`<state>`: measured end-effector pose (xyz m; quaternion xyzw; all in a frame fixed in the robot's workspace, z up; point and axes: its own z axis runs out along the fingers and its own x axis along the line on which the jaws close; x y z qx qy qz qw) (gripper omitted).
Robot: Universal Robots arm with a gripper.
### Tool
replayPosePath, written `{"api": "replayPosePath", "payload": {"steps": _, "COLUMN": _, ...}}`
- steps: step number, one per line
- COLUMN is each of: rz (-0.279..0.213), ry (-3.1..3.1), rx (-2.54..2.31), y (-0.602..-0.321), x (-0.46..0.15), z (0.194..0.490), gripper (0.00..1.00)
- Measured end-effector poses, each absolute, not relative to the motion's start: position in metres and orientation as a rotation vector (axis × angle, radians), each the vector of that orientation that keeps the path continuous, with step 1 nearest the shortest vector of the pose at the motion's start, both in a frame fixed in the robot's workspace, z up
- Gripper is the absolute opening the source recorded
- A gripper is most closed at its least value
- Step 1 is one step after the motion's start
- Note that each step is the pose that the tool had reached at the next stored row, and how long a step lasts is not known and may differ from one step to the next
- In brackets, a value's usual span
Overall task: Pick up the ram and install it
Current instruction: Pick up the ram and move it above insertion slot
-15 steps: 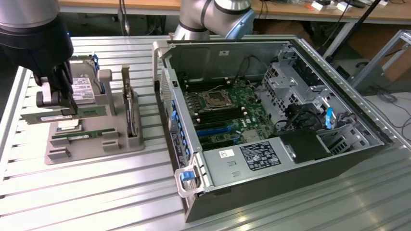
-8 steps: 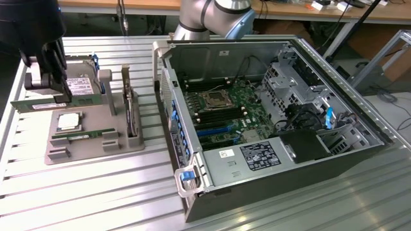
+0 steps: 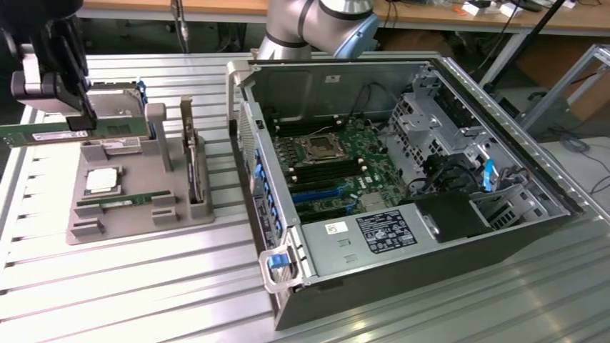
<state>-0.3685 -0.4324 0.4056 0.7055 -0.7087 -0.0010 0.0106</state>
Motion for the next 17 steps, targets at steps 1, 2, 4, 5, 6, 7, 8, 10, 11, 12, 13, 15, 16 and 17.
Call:
{"api": "replayPosePath", "payload": {"steps": 1, "rz": -0.003, "ry": -2.212, "rx": 2.201, "y": -0.432, "x": -0.368, "z": 0.411, "gripper": 0.12}}
{"api": "replayPosePath", "payload": {"steps": 2, "rz": -0.003, "ry": -2.211, "rx": 2.201, "y": -0.432, "x": -0.368, "z": 0.415, "gripper": 0.12}}
{"api": "replayPosePath", "payload": {"steps": 4, "rz": -0.004, "ry": -2.212, "rx": 2.202, "y": -0.432, "x": -0.368, "z": 0.418, "gripper": 0.12}}
{"api": "replayPosePath", "payload": {"steps": 5, "rz": -0.008, "ry": -2.213, "rx": 2.204, "y": -0.432, "x": -0.365, "z": 0.418, "gripper": 0.12}}
{"api": "replayPosePath", "payload": {"steps": 6, "rz": -0.009, "ry": -2.214, "rx": 2.205, "y": -0.432, "x": -0.362, "z": 0.418, "gripper": 0.12}}
{"api": "replayPosePath", "payload": {"steps": 7, "rz": -0.009, "ry": -2.214, "rx": 2.205, "y": -0.432, "x": -0.358, "z": 0.418, "gripper": 0.12}}
{"api": "replayPosePath", "payload": {"steps": 8, "rz": -0.009, "ry": -2.214, "rx": 2.205, "y": -0.432, "x": -0.357, "z": 0.418, "gripper": 0.12}}
{"api": "replayPosePath", "payload": {"steps": 10, "rz": -0.009, "ry": -2.214, "rx": 2.205, "y": -0.432, "x": -0.352, "z": 0.418, "gripper": 0.12}}
{"api": "replayPosePath", "payload": {"steps": 11, "rz": -0.009, "ry": -2.214, "rx": 2.205, "y": -0.432, "x": -0.348, "z": 0.418, "gripper": 0.12}}
{"api": "replayPosePath", "payload": {"steps": 12, "rz": -0.009, "ry": -2.214, "rx": 2.205, "y": -0.432, "x": -0.345, "z": 0.418, "gripper": 0.12}}
{"api": "replayPosePath", "payload": {"steps": 13, "rz": -0.01, "ry": -2.214, "rx": 2.205, "y": -0.432, "x": -0.343, "z": 0.418, "gripper": 0.12}}
{"api": "replayPosePath", "payload": {"steps": 15, "rz": -0.01, "ry": -2.214, "rx": 2.205, "y": -0.432, "x": -0.338, "z": 0.418, "gripper": 0.12}}
{"api": "replayPosePath", "payload": {"steps": 16, "rz": -0.01, "ry": -2.214, "rx": 2.205, "y": -0.432, "x": -0.337, "z": 0.418, "gripper": 0.12}}
{"api": "replayPosePath", "payload": {"steps": 17, "rz": -0.01, "ry": -2.214, "rx": 2.205, "y": -0.432, "x": -0.335, "z": 0.418, "gripper": 0.12}}
